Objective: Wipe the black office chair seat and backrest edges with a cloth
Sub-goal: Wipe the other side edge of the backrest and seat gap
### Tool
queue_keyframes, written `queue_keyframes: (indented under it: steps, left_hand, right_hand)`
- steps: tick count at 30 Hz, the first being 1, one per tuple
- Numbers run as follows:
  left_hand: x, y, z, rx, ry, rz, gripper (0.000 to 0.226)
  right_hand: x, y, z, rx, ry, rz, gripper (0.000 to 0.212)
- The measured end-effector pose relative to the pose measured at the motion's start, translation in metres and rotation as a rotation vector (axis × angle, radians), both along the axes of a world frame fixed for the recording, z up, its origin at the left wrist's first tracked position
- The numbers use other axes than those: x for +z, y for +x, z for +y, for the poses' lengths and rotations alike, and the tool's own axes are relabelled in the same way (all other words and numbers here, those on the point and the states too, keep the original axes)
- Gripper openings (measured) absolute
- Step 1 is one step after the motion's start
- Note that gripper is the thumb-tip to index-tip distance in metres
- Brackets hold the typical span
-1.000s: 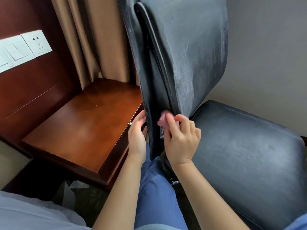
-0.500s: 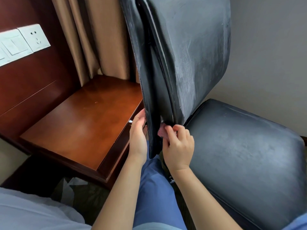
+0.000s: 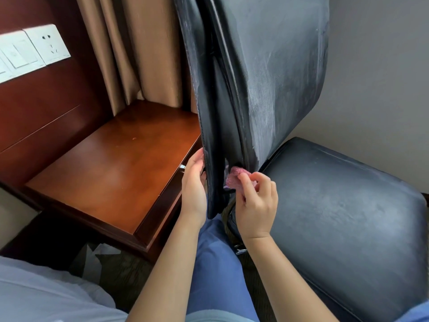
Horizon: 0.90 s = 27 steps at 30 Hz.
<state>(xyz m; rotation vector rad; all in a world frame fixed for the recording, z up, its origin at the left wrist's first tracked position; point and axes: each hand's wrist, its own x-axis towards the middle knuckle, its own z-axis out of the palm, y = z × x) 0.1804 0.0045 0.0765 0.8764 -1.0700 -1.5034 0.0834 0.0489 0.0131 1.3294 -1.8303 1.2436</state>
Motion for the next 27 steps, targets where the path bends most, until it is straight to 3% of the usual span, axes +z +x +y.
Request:
queue_keyframes:
  steps: [6,11,16,21,27]
  left_hand:
    - [0.000,-0.001,0.002,0.017,-0.016,-0.032,0.033]
    - [0.002,-0.002,0.003,0.019,-0.012,-0.017,0.034]
    - [0.003,-0.004,0.004,0.020,-0.023,0.009,0.033]
    - [0.004,-0.003,0.003,0.024,-0.025,-0.006,0.034]
    - [0.003,-0.003,0.003,0.031,-0.024,0.003,0.035]
  right_hand:
    - [0.028,0.001,-0.007,-0.023,-0.046,-0.033,0.022]
    - [0.011,0.004,-0.001,0.004,0.012,-0.104,0.024]
    - [0.045,0.006,-0.011,0.078,-0.093,-0.119,0.027]
    - [0.019,0.003,-0.003,0.055,0.024,-0.054,0.029]
    - [0.016,0.005,0.000,0.065,0.071,-0.145,0.027]
